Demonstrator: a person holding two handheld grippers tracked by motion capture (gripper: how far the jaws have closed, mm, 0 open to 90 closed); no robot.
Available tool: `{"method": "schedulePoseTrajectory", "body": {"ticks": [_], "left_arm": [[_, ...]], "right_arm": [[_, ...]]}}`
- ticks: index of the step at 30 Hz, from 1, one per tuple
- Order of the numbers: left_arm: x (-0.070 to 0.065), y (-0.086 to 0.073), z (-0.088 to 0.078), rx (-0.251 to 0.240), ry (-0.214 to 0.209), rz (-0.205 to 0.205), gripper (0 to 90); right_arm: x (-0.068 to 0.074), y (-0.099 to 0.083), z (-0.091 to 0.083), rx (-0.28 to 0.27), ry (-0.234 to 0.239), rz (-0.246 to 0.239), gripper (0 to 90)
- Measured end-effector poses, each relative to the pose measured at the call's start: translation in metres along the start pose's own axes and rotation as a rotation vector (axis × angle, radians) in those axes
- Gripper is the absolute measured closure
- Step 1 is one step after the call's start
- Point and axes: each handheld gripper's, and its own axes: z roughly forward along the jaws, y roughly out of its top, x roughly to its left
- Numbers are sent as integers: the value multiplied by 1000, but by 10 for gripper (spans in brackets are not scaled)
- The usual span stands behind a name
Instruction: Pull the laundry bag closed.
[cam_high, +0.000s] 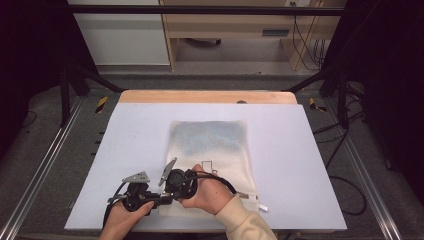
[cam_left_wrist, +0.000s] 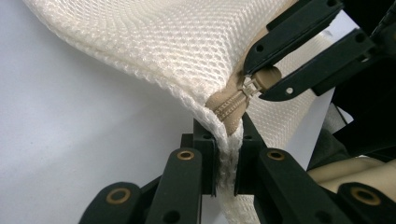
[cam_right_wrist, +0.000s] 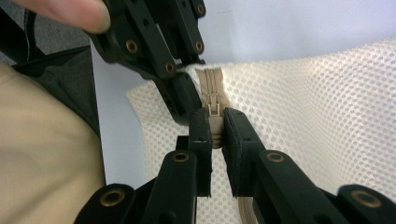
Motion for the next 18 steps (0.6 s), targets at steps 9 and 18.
{"method": "schedulePoseTrajectory", "body": {"ticks": [9, 18], "left_arm": [[0, 1, -2, -8, -6, 1, 824], [-2, 1, -2, -2, -15, 12, 823]], "right_arm": [[-5, -10, -2, 19, 5, 18, 823], [-9, -21, -5, 17, 17, 32, 822]]}}
